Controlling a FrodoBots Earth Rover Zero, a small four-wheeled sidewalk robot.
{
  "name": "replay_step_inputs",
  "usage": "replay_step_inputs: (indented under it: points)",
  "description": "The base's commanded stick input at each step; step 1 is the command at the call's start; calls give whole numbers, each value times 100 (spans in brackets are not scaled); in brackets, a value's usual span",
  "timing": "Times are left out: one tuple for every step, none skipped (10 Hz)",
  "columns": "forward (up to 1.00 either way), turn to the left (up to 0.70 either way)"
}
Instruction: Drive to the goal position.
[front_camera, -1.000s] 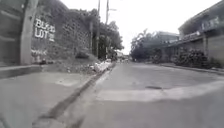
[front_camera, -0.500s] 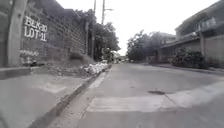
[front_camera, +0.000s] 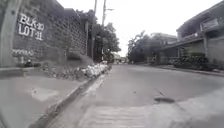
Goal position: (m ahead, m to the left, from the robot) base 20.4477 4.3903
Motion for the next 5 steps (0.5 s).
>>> replay_step_inputs:
  points:
    - [70, 0]
    - [70, 0]
    - [70, 0]
    - [70, 0]
    - [70, 0]
